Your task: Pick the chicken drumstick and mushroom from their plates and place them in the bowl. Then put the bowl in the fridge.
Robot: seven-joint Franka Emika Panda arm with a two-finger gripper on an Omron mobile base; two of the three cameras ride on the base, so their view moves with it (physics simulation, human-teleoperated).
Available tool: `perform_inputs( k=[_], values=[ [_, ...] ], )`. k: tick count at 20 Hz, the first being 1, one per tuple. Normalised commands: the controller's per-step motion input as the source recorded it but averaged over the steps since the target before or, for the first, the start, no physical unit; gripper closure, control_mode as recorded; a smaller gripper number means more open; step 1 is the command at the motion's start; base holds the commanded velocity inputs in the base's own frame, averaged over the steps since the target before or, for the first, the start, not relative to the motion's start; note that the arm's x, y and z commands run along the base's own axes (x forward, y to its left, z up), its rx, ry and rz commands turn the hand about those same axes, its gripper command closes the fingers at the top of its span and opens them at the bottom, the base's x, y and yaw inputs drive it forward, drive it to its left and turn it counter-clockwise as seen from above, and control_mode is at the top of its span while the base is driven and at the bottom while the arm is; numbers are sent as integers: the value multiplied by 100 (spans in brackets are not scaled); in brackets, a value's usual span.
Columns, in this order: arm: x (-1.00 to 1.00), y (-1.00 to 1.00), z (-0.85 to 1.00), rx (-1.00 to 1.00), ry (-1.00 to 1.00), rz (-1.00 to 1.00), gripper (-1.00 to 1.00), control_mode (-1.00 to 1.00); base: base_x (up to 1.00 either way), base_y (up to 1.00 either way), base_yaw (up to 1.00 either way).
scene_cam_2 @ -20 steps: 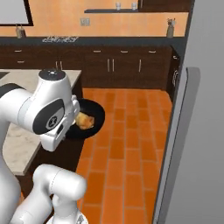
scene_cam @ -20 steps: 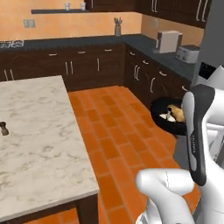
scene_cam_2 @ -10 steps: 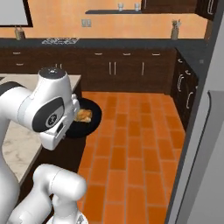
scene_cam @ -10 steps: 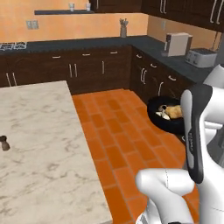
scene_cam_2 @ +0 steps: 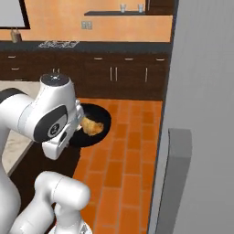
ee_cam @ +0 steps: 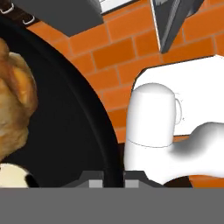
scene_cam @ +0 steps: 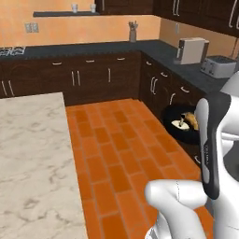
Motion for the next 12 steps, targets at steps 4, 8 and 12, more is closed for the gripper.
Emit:
perform_inputs(
  k=[4, 8, 12],
  values=[
    [0, 0, 0, 0, 0, 0, 100, 100, 100, 37, 0],
    [0, 0, 0, 0, 0, 0, 100, 100, 98, 42, -2],
    [0, 0, 0, 0, 0, 0, 100, 100, 58, 63, -56]
  ],
)
